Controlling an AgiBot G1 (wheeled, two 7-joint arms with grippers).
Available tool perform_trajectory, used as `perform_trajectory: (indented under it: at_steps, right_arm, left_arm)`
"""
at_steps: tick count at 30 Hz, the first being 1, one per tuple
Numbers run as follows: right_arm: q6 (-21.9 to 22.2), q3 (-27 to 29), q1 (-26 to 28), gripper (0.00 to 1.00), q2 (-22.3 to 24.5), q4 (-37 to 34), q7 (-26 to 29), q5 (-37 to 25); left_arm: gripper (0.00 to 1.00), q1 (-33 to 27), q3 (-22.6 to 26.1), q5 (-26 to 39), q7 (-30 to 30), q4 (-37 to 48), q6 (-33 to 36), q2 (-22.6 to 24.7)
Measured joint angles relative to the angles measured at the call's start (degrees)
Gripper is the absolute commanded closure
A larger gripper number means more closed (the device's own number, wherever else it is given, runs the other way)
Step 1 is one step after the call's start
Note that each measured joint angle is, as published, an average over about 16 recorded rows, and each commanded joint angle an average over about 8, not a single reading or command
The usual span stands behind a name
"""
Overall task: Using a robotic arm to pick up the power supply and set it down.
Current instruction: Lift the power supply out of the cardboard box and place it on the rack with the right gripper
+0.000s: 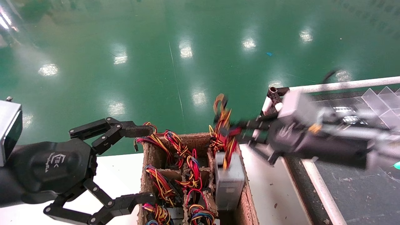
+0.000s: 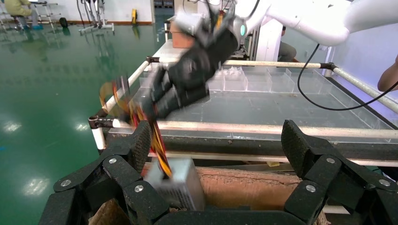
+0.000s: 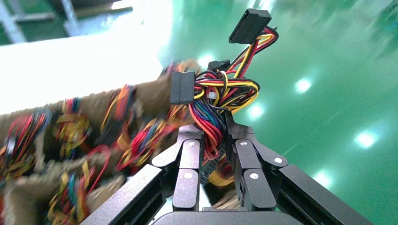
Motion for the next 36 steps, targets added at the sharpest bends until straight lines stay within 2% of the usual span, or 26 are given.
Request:
perform_trajectory:
  at_steps: [8, 14, 25, 36]
  right_arm:
    - [0.28, 6.9, 1.23, 1.0, 5.53, 0.35, -2.93, 6.86]
    - [2.55, 10.81, 1.64, 1.0, 9.27, 0.05, -5.65, 7.89]
    - [10.13, 11.63, 1.67, 1.0, 12.94, -2.52, -9.11, -1.06]
    - [14.45, 8.65, 1.88, 1.0, 12.46, -7.46, -10.12, -10.14]
  left_arm:
    - [0.0, 0.0, 0.01, 0.0, 0.0, 0.0, 0.0, 0.0]
    - [0.0, 0.0, 0.01, -0.01, 0.01, 0.0, 0.0, 0.0]
    - [0.0, -0.01, 0.02, -0.01, 0.01, 0.0, -0.01, -0.01]
    - [0.0, -0.01, 0.03, -0.02, 0.01, 0.0, -0.01, -0.01]
